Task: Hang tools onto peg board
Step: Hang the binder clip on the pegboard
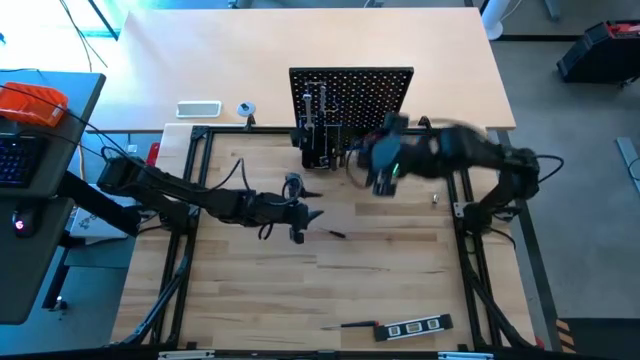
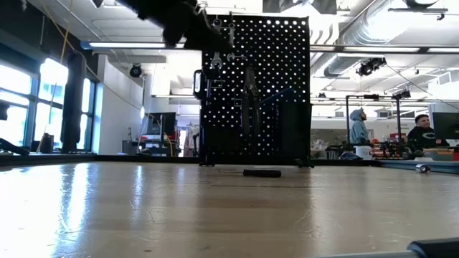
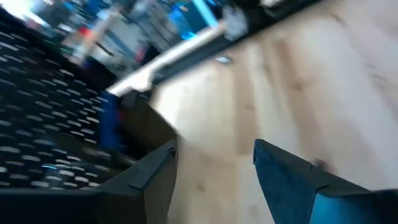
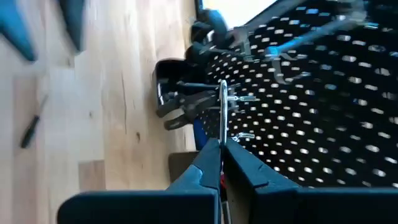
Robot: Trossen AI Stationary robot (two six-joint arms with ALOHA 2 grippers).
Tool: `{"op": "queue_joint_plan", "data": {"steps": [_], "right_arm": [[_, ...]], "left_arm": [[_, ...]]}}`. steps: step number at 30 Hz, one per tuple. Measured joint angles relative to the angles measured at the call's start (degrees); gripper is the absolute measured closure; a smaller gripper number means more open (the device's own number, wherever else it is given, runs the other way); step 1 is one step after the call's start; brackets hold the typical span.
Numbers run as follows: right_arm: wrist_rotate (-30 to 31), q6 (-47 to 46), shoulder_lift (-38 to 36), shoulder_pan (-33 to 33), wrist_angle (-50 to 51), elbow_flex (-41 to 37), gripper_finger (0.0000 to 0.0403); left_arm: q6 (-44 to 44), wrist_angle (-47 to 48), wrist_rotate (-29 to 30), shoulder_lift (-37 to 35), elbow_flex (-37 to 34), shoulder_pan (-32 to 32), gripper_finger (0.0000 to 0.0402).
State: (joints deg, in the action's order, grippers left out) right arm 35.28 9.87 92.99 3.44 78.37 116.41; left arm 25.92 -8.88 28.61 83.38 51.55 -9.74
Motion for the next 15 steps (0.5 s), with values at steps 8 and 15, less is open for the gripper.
{"op": "queue_joint_plan", "data": {"steps": [8, 15], "right_arm": [[-9.2, 8.6, 0.0, -13.0, 2.9, 11.9, 0.0403], [-12.9, 14.2, 0.2, -20.0, 3.9, 12.6, 0.0403]], "left_arm": [[-7.2, 1.9, -6.1, 4.5, -2.9, -0.1, 0.0201], [-8.7, -2.8, -8.4, 6.7, -5.7, -0.1, 0.0202]]}}
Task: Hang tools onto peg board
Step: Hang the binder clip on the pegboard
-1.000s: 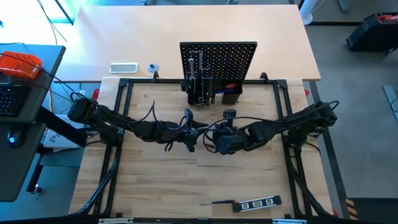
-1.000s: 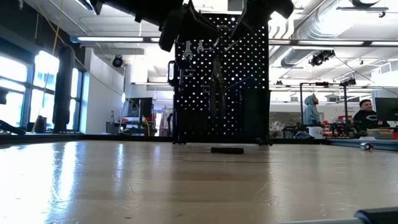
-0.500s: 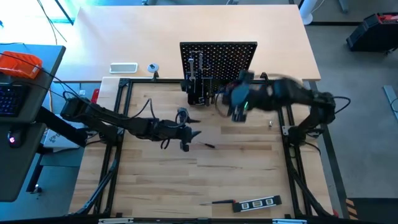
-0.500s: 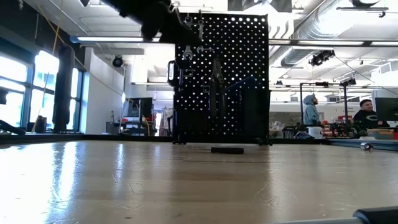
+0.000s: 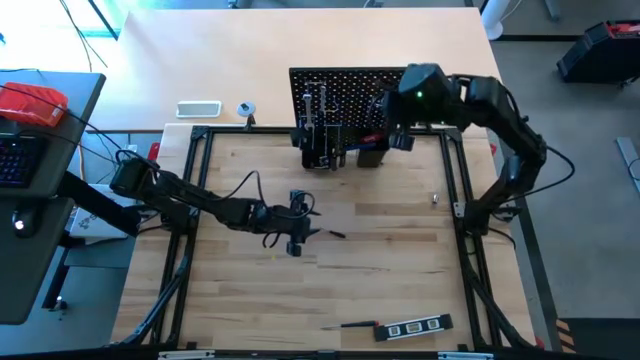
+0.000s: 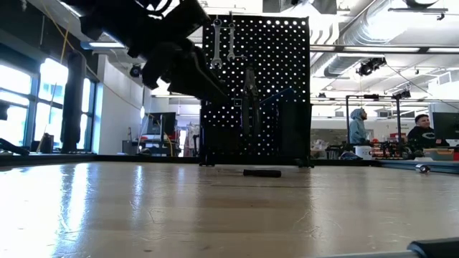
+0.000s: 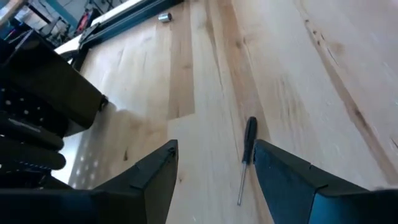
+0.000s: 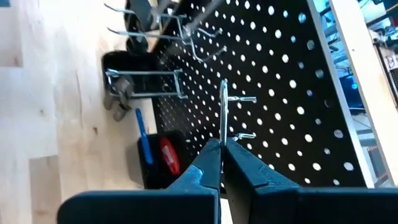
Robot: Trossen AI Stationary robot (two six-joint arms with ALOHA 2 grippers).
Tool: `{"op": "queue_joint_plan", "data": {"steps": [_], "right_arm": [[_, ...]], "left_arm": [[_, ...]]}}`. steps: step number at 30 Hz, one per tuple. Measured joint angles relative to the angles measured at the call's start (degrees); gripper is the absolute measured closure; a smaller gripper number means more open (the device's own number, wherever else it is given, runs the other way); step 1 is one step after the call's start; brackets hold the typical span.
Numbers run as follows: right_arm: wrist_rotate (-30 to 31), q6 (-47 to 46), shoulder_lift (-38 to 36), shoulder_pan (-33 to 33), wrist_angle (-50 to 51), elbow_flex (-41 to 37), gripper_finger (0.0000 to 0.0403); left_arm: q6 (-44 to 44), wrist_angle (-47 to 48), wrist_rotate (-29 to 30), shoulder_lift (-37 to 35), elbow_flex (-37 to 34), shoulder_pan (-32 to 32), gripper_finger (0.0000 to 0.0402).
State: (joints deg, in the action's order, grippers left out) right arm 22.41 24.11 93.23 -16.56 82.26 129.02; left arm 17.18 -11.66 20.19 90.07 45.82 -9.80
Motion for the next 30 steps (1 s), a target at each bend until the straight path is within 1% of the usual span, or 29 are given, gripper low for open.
{"op": "queue_joint_plan", "data": {"steps": [3, 9, 13, 15, 22, 27, 30], "right_arm": [[-1.9, 0.9, 1.0, -1.7, 0.4, 0.0, 0.0403], [-2.7, 3.0, 5.3, -1.8, 4.7, -0.1, 0.0403], [0.8, 4.5, 7.4, -1.9, 5.9, -0.1, 0.0403], [1.8, 5.5, 7.9, -2.0, 5.7, -0.1, 0.0403], [1.7, 7.9, 8.0, -3.8, 2.9, -0.1, 0.0403], [-0.4, 8.1, 8.0, -4.6, 3.6, -0.1, 0.0403], [-0.7, 8.5, 7.9, -4.8, 3.7, -0.1, 0.0403]], "left_arm": [[0.3, -1.7, -0.2, 0.0, -0.8, 0.0, 0.0202], [0.3, -2.5, -0.2, 0.0, -1.1, 0.0, 0.0202], [-0.1, -2.4, -0.2, 0.0, -1.1, 0.0, 0.0202], [-0.2, -2.5, -0.2, 0.0, -1.1, 0.0, 0.0202], [-0.5, -2.4, -0.2, 0.0, -1.1, 0.0, 0.0202], [-0.6, -2.4, -0.2, 0.0, -1.1, 0.0, 0.0202], [-0.6, -2.4, -0.2, 0.0, -1.1, 0.0, 0.0202]]}}
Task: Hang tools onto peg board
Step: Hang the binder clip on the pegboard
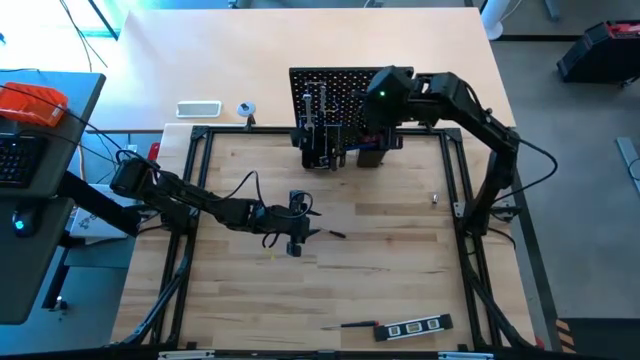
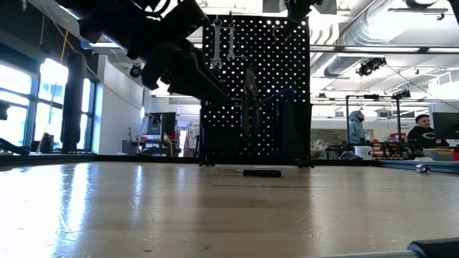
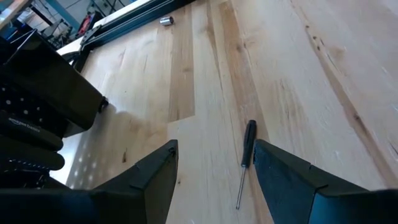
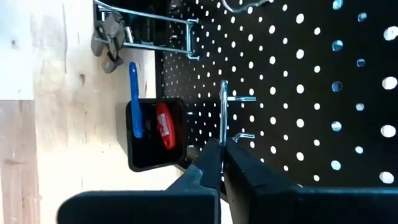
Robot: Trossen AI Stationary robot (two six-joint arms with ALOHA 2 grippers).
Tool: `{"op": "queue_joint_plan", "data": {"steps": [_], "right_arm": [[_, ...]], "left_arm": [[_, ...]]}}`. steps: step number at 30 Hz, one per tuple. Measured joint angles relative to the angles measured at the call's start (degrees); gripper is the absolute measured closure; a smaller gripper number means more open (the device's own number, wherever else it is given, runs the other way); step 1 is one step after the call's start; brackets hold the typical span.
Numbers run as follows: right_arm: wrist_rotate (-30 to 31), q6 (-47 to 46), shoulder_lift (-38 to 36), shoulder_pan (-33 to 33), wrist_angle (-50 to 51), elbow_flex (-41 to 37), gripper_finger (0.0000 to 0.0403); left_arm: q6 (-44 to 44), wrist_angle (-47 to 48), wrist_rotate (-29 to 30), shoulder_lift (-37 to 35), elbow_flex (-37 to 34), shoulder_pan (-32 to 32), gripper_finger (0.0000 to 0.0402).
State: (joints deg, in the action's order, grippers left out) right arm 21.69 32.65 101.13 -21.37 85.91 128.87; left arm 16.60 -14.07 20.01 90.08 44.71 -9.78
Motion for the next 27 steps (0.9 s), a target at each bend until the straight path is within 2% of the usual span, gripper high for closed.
{"op": "queue_joint_plan", "data": {"steps": [10, 27], "right_arm": [[-2.0, 0.8, -0.6, -2.8, -0.4, 0.0, 0.0403], [-0.4, 5.9, -0.6, -3.9, -2.8, 0.0, 0.0403]], "left_arm": [[0.4, 0.0, 0.0, 0.0, 0.0, 0.0, 0.0202], [0.5, 0.0, 0.0, 0.0, 0.0, 0.0, 0.0202]]}}
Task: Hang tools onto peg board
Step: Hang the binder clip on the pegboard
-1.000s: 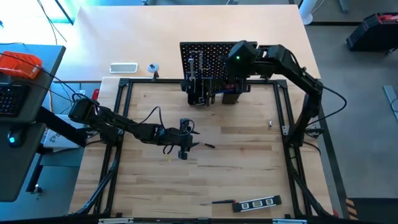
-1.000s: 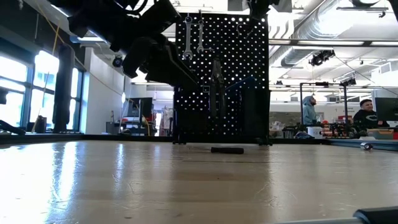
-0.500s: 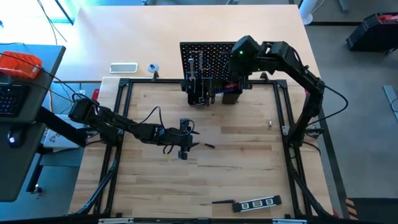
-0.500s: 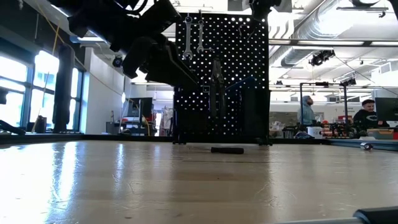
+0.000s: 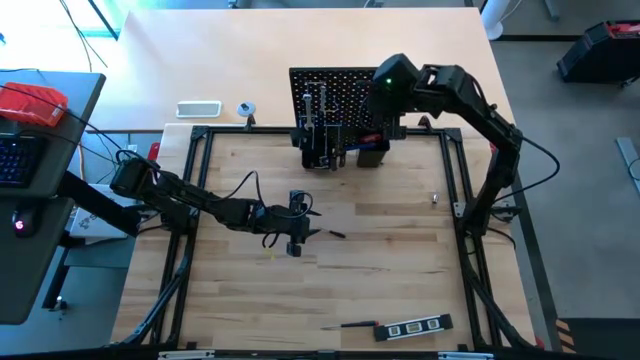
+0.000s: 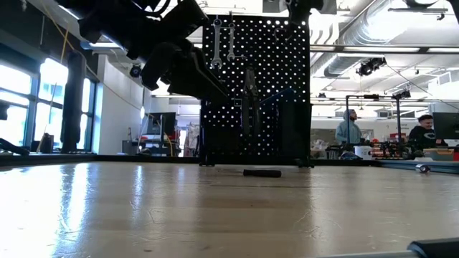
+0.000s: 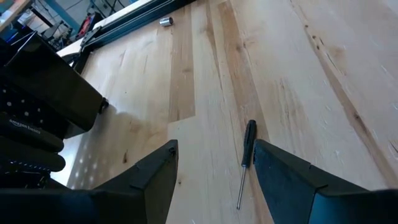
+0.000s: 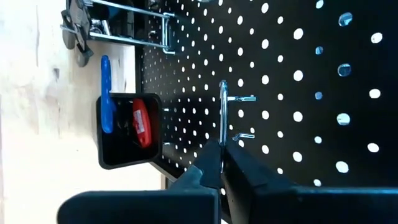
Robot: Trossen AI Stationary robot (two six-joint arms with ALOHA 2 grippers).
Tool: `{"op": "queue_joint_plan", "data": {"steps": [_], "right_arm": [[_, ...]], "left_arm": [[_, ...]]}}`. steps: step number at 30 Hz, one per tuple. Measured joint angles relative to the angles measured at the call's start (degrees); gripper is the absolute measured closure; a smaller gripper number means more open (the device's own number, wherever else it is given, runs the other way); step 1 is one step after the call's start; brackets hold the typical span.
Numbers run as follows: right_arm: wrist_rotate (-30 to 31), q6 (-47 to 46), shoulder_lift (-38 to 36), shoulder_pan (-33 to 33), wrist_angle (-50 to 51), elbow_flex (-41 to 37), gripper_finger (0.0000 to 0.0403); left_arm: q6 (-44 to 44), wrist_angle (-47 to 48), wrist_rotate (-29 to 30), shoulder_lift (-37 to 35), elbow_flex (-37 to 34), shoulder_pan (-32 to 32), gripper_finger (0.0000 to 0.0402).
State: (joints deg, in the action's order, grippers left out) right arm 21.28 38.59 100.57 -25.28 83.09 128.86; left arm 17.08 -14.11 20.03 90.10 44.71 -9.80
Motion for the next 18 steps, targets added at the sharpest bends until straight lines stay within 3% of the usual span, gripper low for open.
{"op": "queue_joint_plan", "data": {"steps": [18], "right_arm": [[-0.8, 3.8, 0.0, -1.7, 0.6, 0.0, 0.0403]], "left_arm": [[0.0, 0.0, -0.3, 0.0, 0.0, 0.0, 0.0202]]}}
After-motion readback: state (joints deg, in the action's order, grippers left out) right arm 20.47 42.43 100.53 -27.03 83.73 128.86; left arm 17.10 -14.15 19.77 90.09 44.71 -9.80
